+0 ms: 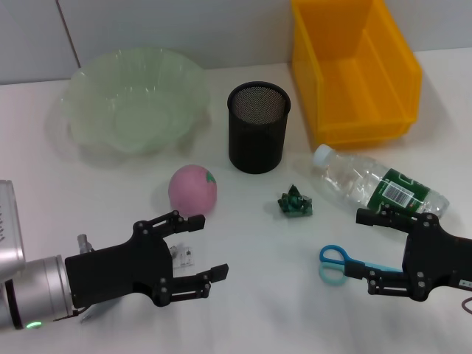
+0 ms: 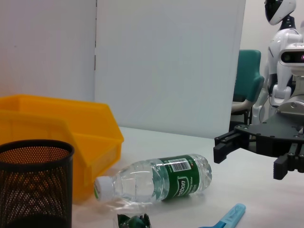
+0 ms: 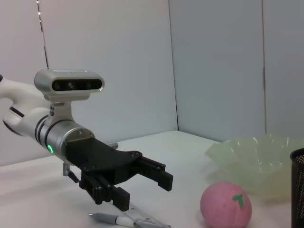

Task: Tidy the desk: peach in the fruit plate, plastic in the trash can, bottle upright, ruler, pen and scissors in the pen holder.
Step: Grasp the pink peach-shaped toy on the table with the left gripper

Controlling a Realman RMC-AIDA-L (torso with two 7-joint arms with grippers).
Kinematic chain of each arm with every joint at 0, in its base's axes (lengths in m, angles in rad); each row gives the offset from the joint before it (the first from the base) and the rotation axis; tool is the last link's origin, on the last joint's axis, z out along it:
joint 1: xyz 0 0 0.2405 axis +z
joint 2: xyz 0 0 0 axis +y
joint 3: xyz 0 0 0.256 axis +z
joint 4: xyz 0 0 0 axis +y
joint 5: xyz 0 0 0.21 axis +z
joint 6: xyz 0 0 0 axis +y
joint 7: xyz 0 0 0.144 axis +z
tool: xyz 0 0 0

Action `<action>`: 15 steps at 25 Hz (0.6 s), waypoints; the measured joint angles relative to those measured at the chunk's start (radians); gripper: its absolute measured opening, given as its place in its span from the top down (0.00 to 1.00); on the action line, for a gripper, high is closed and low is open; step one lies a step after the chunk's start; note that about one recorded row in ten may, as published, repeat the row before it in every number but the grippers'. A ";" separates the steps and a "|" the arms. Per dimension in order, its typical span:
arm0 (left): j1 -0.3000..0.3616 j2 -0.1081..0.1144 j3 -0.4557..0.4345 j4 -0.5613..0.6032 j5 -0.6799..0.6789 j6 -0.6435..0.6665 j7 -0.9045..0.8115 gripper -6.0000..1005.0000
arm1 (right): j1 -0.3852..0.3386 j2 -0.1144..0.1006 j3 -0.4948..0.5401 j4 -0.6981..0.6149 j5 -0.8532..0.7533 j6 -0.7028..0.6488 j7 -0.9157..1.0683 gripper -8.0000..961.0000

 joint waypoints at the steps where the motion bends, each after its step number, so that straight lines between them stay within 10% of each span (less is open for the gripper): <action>1: 0.000 0.000 0.000 0.000 0.000 0.000 0.000 0.16 | 0.000 0.000 0.000 0.000 0.000 0.000 0.000 0.13; 12: 0.000 -0.005 -0.008 0.000 -0.001 0.000 0.007 0.16 | -0.002 0.002 0.000 0.001 -0.001 0.000 -0.010 0.13; 15: 0.011 -0.054 -0.112 0.035 -0.001 -0.086 0.103 0.16 | -0.002 0.007 0.000 0.002 -0.002 0.000 -0.010 0.13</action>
